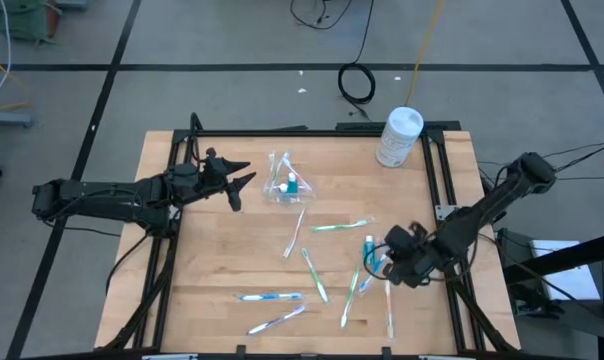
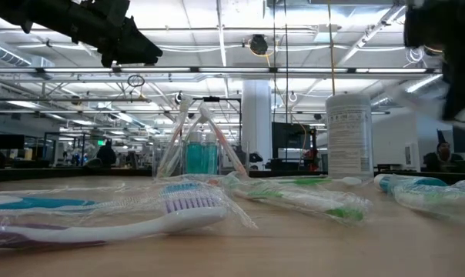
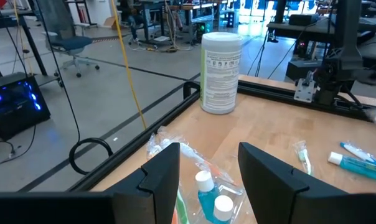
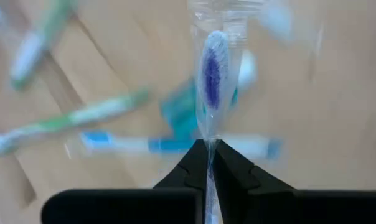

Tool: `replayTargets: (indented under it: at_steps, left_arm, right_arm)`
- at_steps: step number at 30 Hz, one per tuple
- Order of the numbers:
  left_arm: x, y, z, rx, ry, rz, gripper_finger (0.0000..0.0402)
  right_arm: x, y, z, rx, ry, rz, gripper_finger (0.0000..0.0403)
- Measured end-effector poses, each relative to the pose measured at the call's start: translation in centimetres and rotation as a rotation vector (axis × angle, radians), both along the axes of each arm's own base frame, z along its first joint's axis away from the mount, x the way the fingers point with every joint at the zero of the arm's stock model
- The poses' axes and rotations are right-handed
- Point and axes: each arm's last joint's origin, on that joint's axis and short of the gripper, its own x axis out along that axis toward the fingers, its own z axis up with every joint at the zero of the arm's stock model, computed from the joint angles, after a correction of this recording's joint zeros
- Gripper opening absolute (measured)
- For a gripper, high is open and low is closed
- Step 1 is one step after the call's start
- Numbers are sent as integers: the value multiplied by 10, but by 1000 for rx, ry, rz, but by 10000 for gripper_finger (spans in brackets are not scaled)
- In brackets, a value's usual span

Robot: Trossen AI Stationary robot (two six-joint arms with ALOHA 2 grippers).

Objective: Pick & Place toothbrushing station
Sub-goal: Put the purple toothbrush into the transparent organizer

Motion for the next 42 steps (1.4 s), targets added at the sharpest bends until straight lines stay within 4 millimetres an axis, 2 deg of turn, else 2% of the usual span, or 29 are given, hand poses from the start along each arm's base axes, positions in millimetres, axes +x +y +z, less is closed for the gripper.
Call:
replayTargets:
  at_steps: [4, 6, 8, 11, 15, 19, 24, 31, 37, 42]
  left_arm:
    - [0, 0, 0, 0, 0, 0, 170]
    - [0, 0, 0, 0, 0, 0, 170]
    - [0, 0, 0, 0, 0, 0, 170]
    - [0, 0, 0, 0, -1, 0, 170]
    - [0, 0, 0, 1, 0, 0, 170]
    - [0, 0, 0, 6, 3, 0, 170]
    - [0, 0, 0, 6, 3, 0, 170]
    - [0, 0, 0, 7, 3, 1, 170]
    - [0, 0, 0, 6, 3, 0, 170]
    - [0, 0, 0, 2, 1, 1, 170]
  right_arm:
    - [9, -14, 15, -269, -219, 48, 6]
    - [18, -21, 18, -378, -269, 104, 6]
    - [31, -30, 21, -474, -310, 176, 5]
    - [55, -47, 36, -628, -424, 279, 5]
    - [81, -75, 64, -860, -687, 373, 10]
    - [91, -100, 75, -946, -918, 353, 10]
    - [109, -133, 56, -876, -957, 185, 9]
    - [137, -162, 9, -735, -971, 105, 10]
    - [145, -183, -22, -681, -905, 27, 10]
    - [146, -194, -35, -567, -910, -63, 11]
